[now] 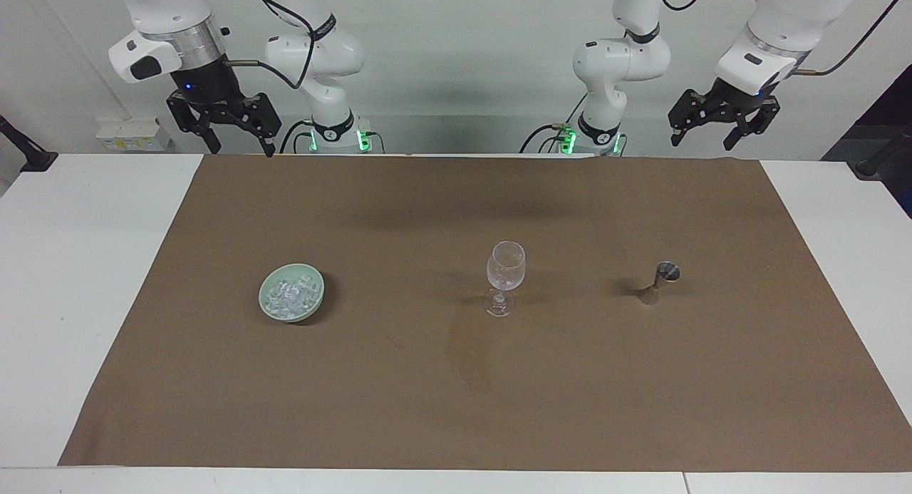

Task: Pour wine and add ice with both arms
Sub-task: 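Move the open left gripper toward the small dark metal cup, then close the left gripper around the small dark metal cup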

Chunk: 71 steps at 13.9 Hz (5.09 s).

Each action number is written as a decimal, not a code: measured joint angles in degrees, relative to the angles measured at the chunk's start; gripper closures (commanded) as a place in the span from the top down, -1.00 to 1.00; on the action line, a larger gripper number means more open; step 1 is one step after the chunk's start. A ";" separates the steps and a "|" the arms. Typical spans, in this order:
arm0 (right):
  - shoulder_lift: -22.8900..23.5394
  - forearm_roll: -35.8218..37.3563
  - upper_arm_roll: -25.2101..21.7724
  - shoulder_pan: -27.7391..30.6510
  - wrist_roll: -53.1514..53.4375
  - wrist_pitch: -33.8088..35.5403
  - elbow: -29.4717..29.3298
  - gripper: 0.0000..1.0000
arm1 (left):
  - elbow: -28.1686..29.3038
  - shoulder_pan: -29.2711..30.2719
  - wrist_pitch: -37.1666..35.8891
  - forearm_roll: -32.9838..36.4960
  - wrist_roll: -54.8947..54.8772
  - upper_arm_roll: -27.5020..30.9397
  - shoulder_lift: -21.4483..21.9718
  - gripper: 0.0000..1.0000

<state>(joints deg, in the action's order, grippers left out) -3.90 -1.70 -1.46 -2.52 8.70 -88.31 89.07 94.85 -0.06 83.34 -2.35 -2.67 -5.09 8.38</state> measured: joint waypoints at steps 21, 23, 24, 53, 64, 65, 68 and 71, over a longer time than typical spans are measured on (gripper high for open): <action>0.00 0.00 0.00 0.00 0.00 0.00 0.00 1.00 | 0.74 -0.20 0.35 -1.19 12.98 1.80 -0.20 1.00; 0.00 0.00 0.00 0.00 0.00 0.00 0.00 1.00 | 1.69 0.39 0.64 -3.90 24.49 2.55 -1.10 1.00; 0.00 0.00 0.00 0.00 0.00 0.00 0.00 1.00 | 1.90 0.74 1.23 -6.44 28.59 3.94 -1.82 1.00; 0.00 0.00 0.00 0.00 0.00 0.00 0.00 1.00 | 12.30 8.75 11.62 -55.65 50.31 20.13 -28.25 1.00; 0.00 0.00 0.00 0.00 0.00 0.00 0.00 1.00 | 16.89 6.20 15.50 -63.75 44.56 19.01 -32.64 1.00; 0.00 0.00 0.00 0.00 0.00 0.00 0.00 1.00 | 17.42 5.71 16.18 -64.24 43.83 18.91 -32.64 1.00; 0.00 0.00 0.00 0.00 0.00 0.00 0.00 1.00 | 18.00 5.14 17.03 -65.30 42.61 18.85 -32.65 1.00; 0.00 0.00 0.00 0.00 0.00 0.00 0.00 1.00 | 18.00 4.93 17.64 -66.47 41.97 18.75 -32.65 1.00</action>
<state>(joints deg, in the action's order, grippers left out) -3.90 -1.70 -1.46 -2.52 8.70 -88.31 89.07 112.85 4.88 100.97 -68.81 39.31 13.66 -24.27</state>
